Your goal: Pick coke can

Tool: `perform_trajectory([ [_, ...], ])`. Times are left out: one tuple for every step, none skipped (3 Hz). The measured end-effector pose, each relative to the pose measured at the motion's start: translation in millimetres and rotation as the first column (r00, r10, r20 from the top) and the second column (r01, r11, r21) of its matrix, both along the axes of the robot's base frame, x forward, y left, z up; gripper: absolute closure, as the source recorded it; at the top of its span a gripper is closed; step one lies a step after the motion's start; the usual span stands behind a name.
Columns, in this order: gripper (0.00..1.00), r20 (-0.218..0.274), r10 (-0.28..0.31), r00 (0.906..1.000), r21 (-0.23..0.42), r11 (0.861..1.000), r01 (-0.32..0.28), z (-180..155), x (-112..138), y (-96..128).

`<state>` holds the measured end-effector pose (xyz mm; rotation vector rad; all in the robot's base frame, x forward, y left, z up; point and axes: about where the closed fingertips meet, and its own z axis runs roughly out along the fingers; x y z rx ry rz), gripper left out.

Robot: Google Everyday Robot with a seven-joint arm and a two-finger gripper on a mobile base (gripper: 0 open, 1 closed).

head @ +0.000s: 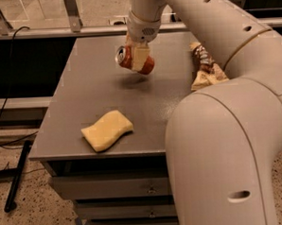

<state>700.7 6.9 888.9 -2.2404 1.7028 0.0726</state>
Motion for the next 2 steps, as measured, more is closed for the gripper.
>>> perform_trajectory([
  [0.12, -0.013, 0.077, 0.997, -0.01, 0.997, -0.077, -6.0, -7.9, 10.5],
  [0.0, -0.021, 0.131, 0.9912, -0.008, 0.991, -0.131, -10.2, -13.2, 19.4],
])
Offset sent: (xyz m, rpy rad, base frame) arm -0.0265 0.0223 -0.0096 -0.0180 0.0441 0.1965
